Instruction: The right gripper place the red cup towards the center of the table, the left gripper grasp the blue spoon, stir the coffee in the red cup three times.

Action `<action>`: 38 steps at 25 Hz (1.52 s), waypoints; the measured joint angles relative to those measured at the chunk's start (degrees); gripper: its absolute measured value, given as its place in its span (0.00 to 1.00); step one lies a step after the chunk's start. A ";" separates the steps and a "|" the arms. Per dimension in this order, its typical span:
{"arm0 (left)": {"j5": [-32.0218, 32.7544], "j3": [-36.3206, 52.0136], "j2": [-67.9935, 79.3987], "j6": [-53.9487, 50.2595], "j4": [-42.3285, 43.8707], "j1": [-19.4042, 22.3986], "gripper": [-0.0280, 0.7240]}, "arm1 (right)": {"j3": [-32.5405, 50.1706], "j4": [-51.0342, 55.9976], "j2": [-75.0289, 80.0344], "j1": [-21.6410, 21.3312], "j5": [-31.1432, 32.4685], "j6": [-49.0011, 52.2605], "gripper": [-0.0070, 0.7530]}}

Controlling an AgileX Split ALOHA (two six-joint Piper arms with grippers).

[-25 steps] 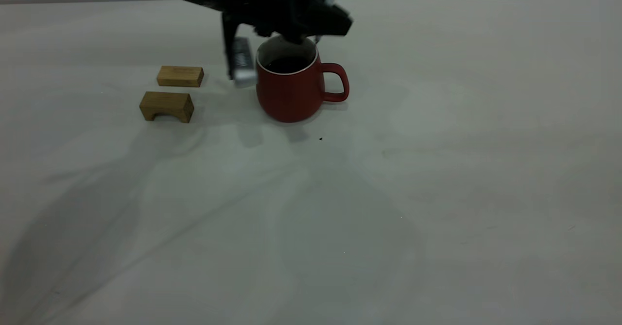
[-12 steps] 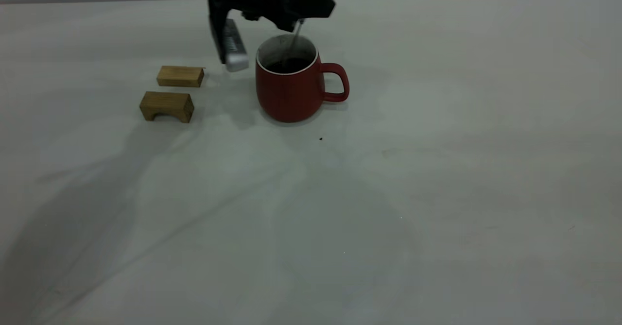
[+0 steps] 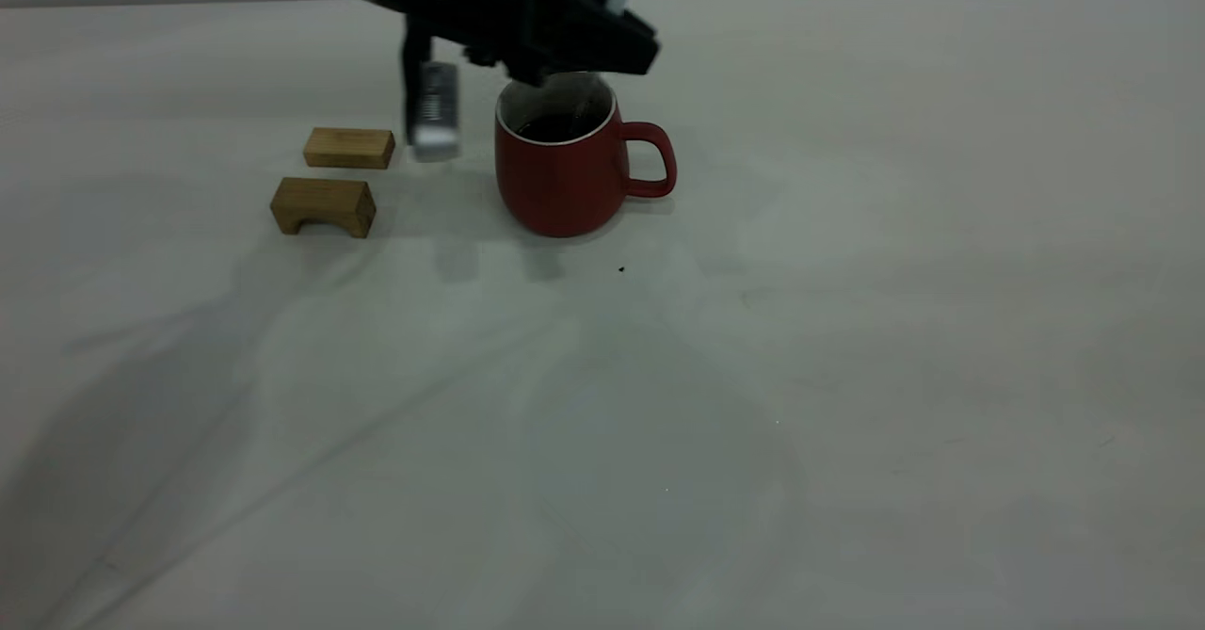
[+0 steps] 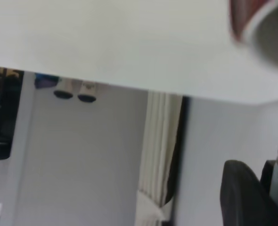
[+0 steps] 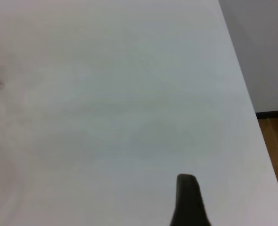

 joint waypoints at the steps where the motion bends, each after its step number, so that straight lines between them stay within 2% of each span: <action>1: -0.53 0.00 -0.05 -0.23 0.51 0.60 0.19 | 0.00 0.00 0.00 0.00 0.00 0.00 0.76; 8: -11.16 0.00 -0.16 5.63 -3.70 0.78 0.19 | 0.00 0.00 0.00 0.00 0.00 0.00 0.76; 23: -8.84 0.00 -0.21 7.05 -3.21 0.65 0.21 | 0.00 0.00 0.00 0.00 0.00 0.00 0.76; 25: -8.41 0.00 -0.27 8.16 -1.53 0.65 0.30 | 0.00 0.00 0.00 0.00 0.00 0.00 0.76; 27: -8.27 0.00 -0.31 10.68 -0.01 0.65 0.44 | 0.00 0.00 0.00 0.00 0.00 0.00 0.76; 30: -8.07 0.00 -0.92 18.98 1.83 0.69 0.66 | 0.00 0.00 0.00 0.00 0.00 0.00 0.76; 32: -7.53 0.00 -2.08 27.53 3.72 0.69 0.77 | 0.00 0.00 0.00 0.00 0.00 0.00 0.76; 35: -4.83 0.00 -5.40 40.80 9.33 0.69 0.82 | 0.00 0.00 0.00 0.00 0.00 0.00 0.76; 38: -1.45 0.00 -10.34 54.41 19.24 0.69 0.79 | 0.00 0.00 0.00 0.00 0.00 0.00 0.76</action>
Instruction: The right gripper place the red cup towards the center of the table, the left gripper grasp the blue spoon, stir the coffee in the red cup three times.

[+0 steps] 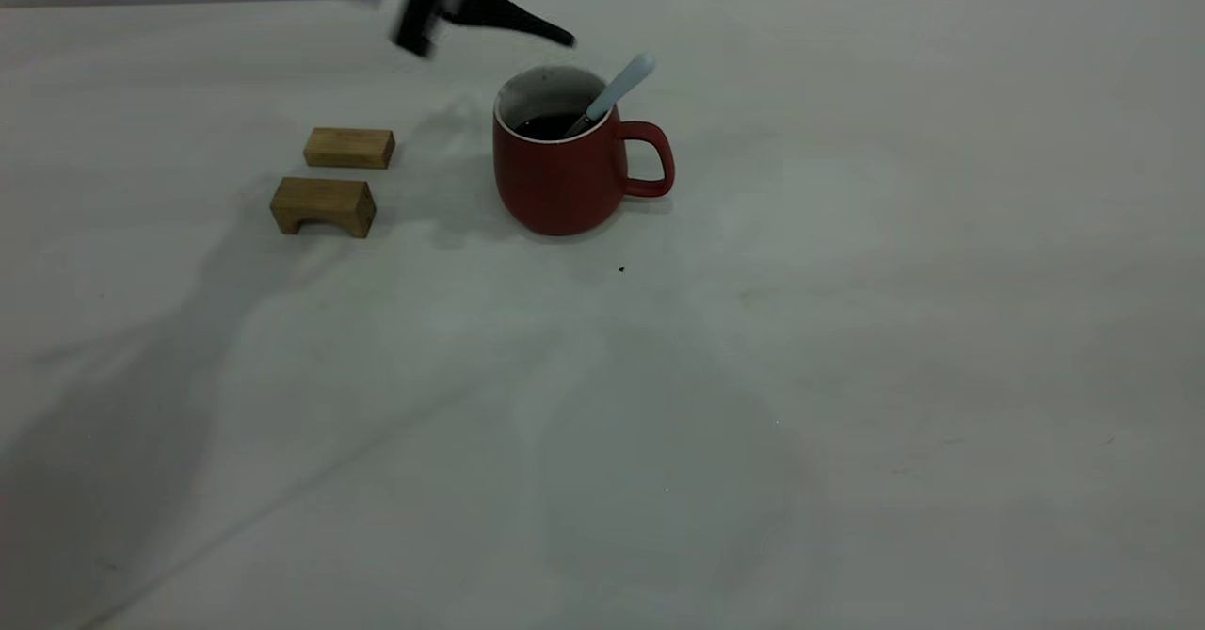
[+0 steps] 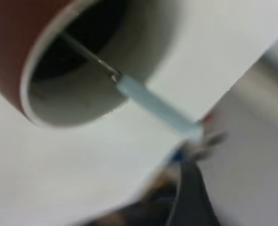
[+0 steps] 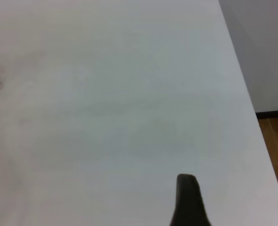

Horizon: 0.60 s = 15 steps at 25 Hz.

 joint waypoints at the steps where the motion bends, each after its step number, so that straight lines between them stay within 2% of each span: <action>1: 0.93 0.00 -1.96 4.89 3.80 0.00 0.78 | 0.00 0.00 0.00 0.00 0.00 0.00 0.76; 4: 2.12 0.00 -7.84 17.22 17.11 0.00 0.71 | 0.00 0.00 0.00 0.00 0.00 0.00 0.76; 7: 2.59 0.00 -13.75 25.56 24.47 0.00 0.66 | 0.00 0.00 0.00 0.00 0.00 0.00 0.76; 10: 3.23 0.00 -19.89 30.36 28.59 0.00 0.61 | 0.00 0.00 0.00 0.00 0.00 0.00 0.76; 15: 3.34 0.00 -32.20 34.53 29.56 0.00 0.55 | 0.00 0.00 0.00 0.00 0.00 0.00 0.76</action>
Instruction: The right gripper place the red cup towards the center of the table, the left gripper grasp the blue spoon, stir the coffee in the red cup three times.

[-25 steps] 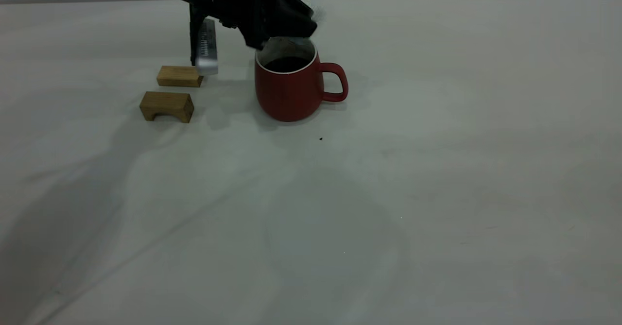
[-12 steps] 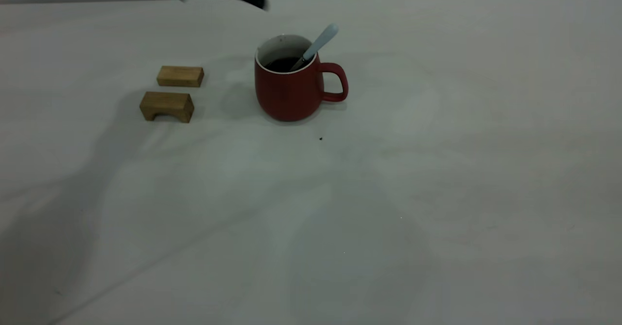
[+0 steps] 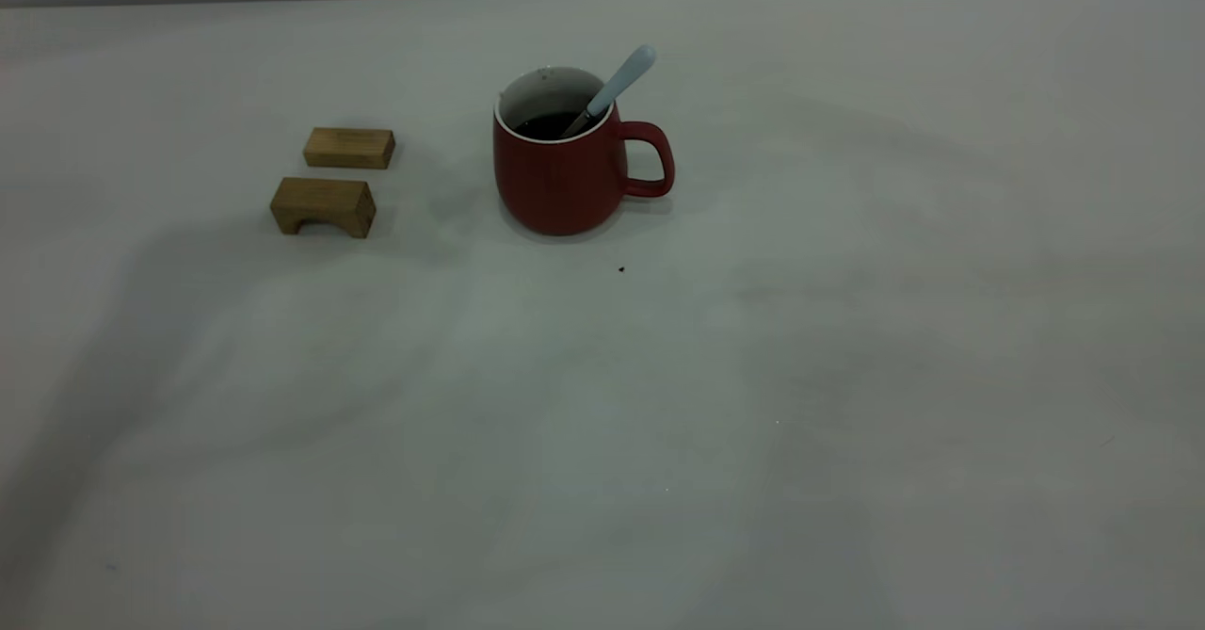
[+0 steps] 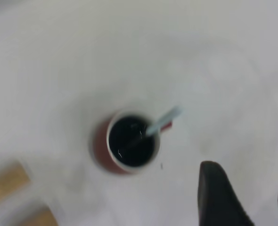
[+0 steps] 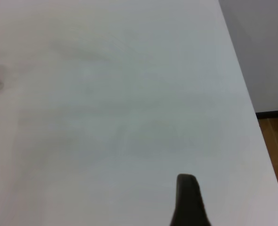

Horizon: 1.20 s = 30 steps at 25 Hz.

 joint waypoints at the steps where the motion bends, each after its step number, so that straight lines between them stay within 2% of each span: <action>1: 0.00 0.00 -2.98 0.83 0.06 0.00 0.54 | 0.00 0.00 0.00 0.00 0.00 0.00 0.76; 5: 0.94 1.01 -15.71 0.68 2.21 0.00 0.51 | 0.00 0.00 0.00 0.00 0.00 0.00 0.76; 8: 1.33 6.28 -27.17 -3.92 7.54 0.00 0.50 | 0.00 0.00 0.00 0.00 0.00 0.00 0.76; 18: 2.12 42.29 -72.85 -30.20 34.00 0.23 0.49 | 0.00 0.00 0.00 0.00 0.00 0.00 0.76; 23: 7.92 55.11 -92.91 -34.08 36.64 5.60 0.49 | 0.00 0.00 0.00 0.00 0.00 0.00 0.76; 28: 10.28 64.82 -100.62 -34.22 35.72 12.43 0.49 | 0.00 0.00 0.00 0.00 0.00 0.00 0.76; 30: 13.09 67.05 -102.21 -34.22 35.65 14.08 0.49 | 0.00 0.00 0.00 0.00 0.00 0.00 0.76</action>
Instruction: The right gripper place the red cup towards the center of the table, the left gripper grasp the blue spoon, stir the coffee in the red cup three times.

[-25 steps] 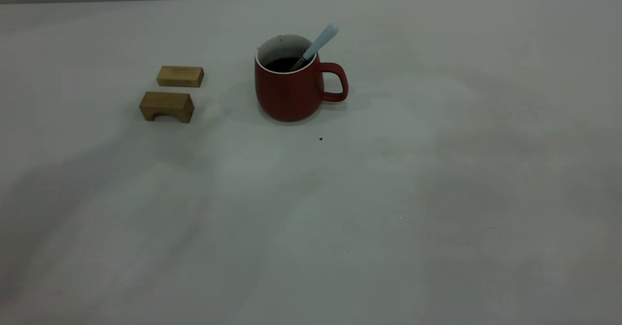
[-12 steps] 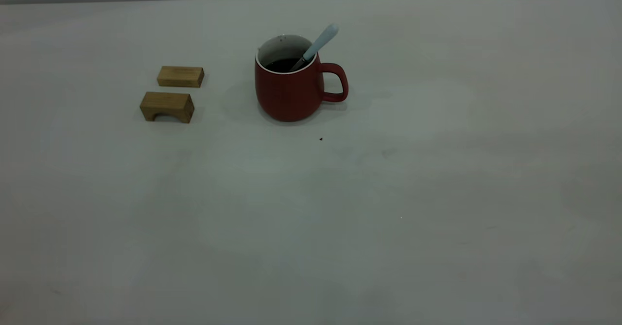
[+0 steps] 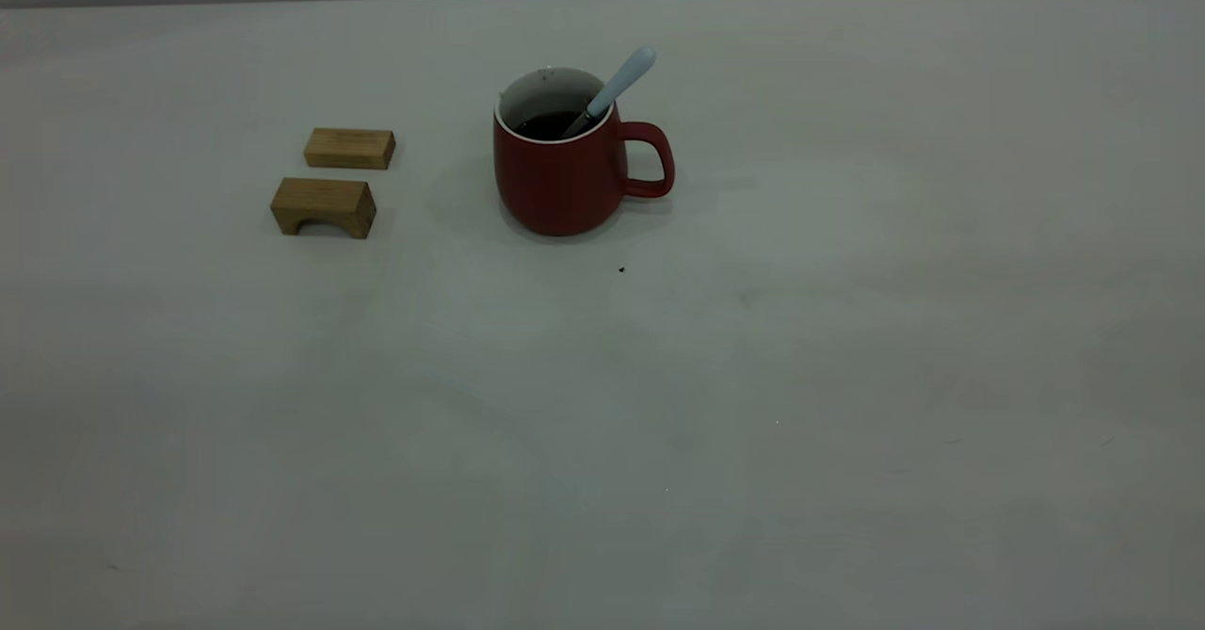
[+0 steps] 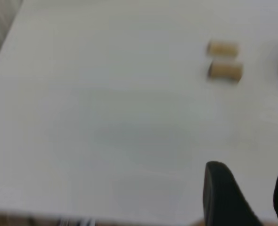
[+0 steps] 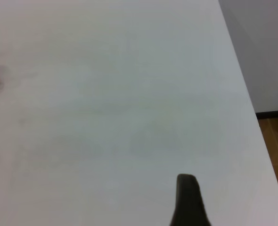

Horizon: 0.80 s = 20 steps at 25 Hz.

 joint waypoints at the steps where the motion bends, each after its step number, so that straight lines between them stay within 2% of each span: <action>1: 0.67 0.60 -0.65 0.06 0.00 0.27 0.49 | 0.00 0.00 0.00 0.00 0.00 0.00 0.76; 20: 1.31 0.87 -1.38 1.57 -0.13 0.27 0.49 | 0.00 0.00 0.00 0.00 0.00 0.00 0.76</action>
